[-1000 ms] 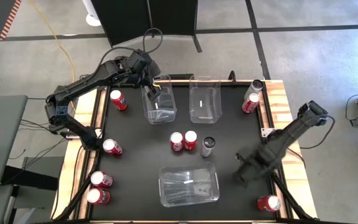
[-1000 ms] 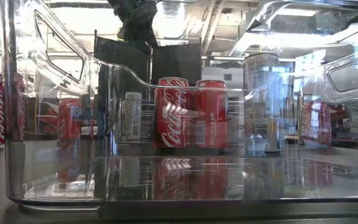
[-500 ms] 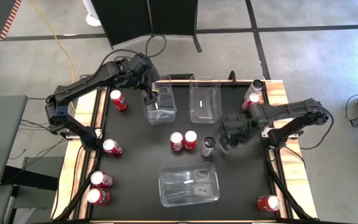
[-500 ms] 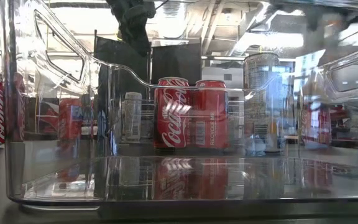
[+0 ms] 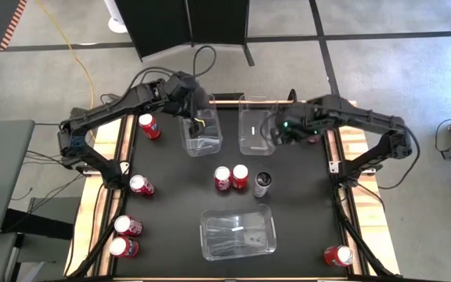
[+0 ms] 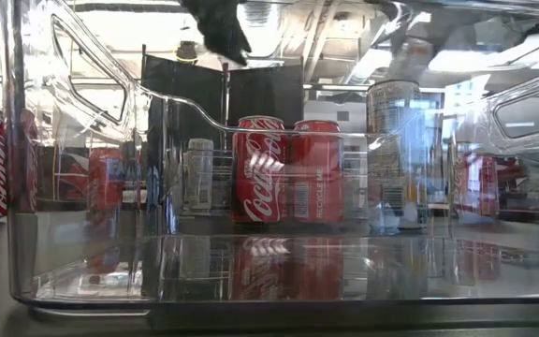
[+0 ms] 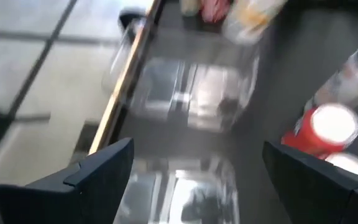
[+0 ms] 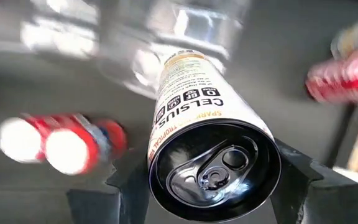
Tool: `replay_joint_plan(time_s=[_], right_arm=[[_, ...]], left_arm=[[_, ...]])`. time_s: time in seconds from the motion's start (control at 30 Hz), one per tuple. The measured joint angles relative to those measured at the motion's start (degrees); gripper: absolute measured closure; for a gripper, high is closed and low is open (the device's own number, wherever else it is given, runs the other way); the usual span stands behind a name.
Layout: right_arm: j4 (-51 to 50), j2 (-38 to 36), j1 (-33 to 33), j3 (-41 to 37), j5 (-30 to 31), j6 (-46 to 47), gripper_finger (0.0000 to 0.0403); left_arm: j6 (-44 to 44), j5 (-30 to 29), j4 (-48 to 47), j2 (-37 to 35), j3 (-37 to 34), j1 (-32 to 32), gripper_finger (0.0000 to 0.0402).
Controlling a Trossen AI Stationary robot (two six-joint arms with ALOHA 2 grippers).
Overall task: Sort soda cans
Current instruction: Put the bottom white soda can into the top left transparent bin
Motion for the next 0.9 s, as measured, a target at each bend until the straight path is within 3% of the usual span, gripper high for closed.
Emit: replay_joint_plan(time_s=[0.33,0.47,0.67,0.9], right_arm=[[28.2,2.39,-6.7,1.3,-2.45,-3.05,0.0153],[33.0,4.52,-7.99,1.28,-4.63,-3.0,0.0153],[37.48,6.87,-7.46,1.28,-7.8,-3.25,0.0153],[41.57,9.59,-7.16,1.26,-10.28,-3.53,0.0153]], left_arm=[[8.98,0.04,13.9,0.55,0.02,-5.38,0.0052],[6.79,-0.11,15.34,2.24,-0.01,-6.33,0.0052],[4.73,-7.25,17.37,4.86,0.01,-6.68,0.0052],[6.38,-8.21,20.33,8.03,0.03,-6.96,0.0052]])
